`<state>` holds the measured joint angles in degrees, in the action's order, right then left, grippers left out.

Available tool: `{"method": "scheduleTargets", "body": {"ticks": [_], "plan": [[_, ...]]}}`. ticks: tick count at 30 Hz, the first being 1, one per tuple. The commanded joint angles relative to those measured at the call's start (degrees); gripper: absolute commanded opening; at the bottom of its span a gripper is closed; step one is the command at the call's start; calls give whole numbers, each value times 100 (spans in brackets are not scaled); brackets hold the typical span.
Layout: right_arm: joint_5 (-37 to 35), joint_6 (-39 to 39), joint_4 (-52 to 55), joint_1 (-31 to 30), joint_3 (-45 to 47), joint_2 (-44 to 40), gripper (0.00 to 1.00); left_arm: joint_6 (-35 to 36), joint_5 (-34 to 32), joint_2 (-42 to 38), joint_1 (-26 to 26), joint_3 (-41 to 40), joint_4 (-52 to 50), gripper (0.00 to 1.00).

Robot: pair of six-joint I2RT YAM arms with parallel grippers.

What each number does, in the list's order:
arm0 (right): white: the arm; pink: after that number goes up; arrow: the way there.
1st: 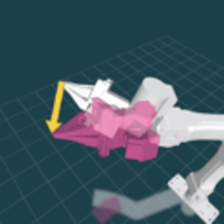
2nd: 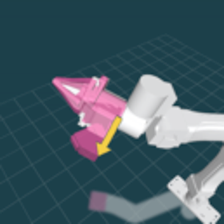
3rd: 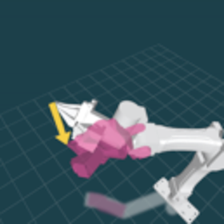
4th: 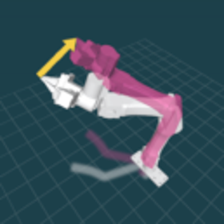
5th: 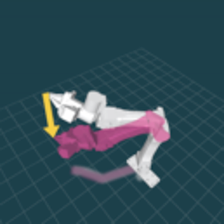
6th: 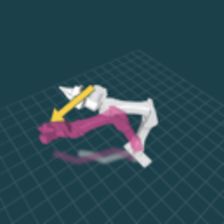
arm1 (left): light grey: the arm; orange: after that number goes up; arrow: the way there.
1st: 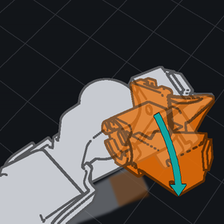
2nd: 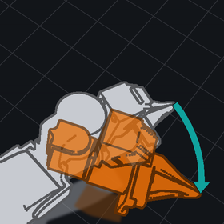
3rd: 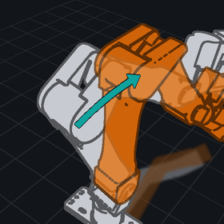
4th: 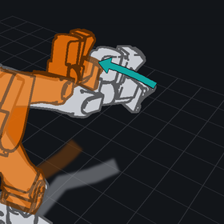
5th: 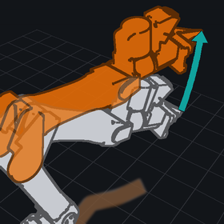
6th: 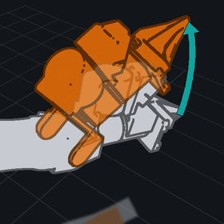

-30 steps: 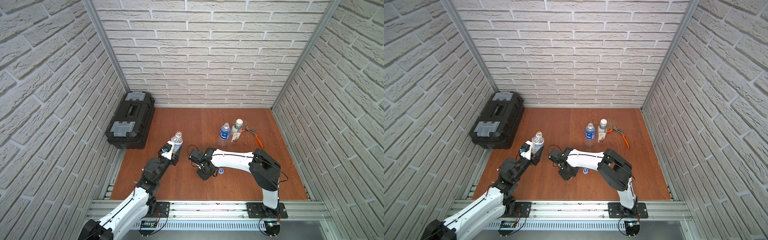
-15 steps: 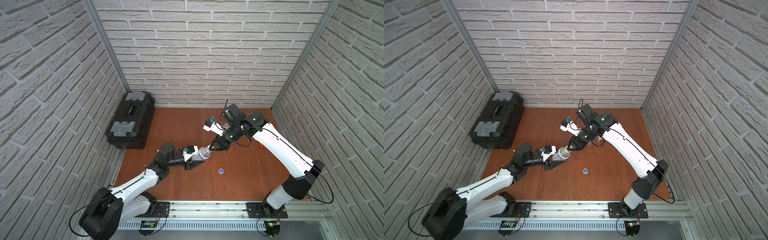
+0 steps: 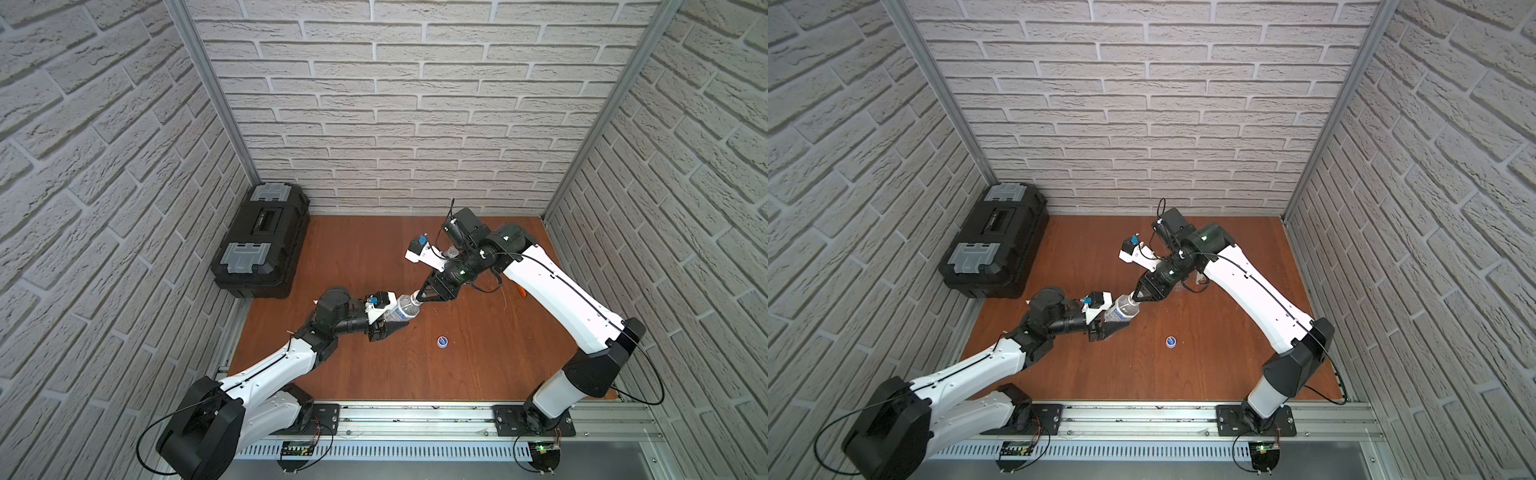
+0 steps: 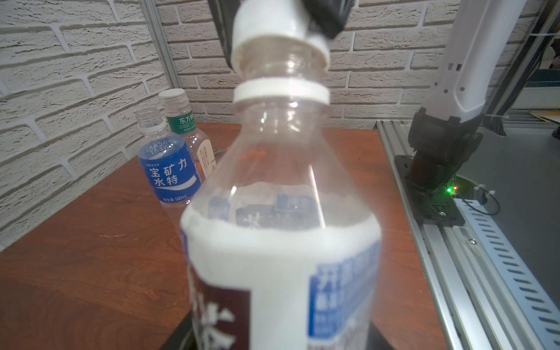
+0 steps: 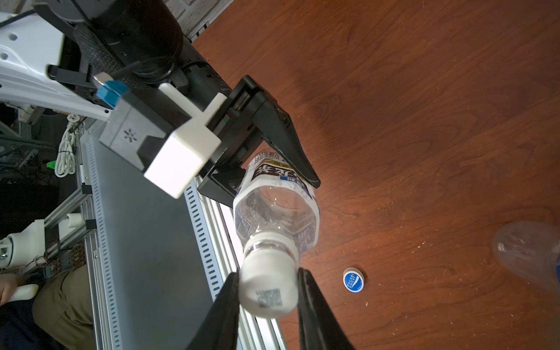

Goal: Screw on the bottle caps
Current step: Screw the bottle cap onto the plastic bottle.

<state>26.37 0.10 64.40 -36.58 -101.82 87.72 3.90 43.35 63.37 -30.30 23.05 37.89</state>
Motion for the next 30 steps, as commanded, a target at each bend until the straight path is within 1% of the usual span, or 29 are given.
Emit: {"method": "scheduleTargets", "body": {"ticks": [1,13,17,20,24,30], "plan": [[350,218,175,28,-172,81,30,167,262,0,-78,182,66,55],[307,522,706,19,-361,399,30,314,222,-38,-151,312,-221,53],[-119,629,776,28,-356,408,30,303,199,-62,-160,307,-255,51],[-264,666,760,37,-346,386,30,294,154,-121,-168,271,-247,50],[-242,703,745,54,-321,355,30,292,122,-183,-180,244,-257,49],[192,752,701,43,-253,428,29,372,165,-185,-256,306,-348,49]]}}
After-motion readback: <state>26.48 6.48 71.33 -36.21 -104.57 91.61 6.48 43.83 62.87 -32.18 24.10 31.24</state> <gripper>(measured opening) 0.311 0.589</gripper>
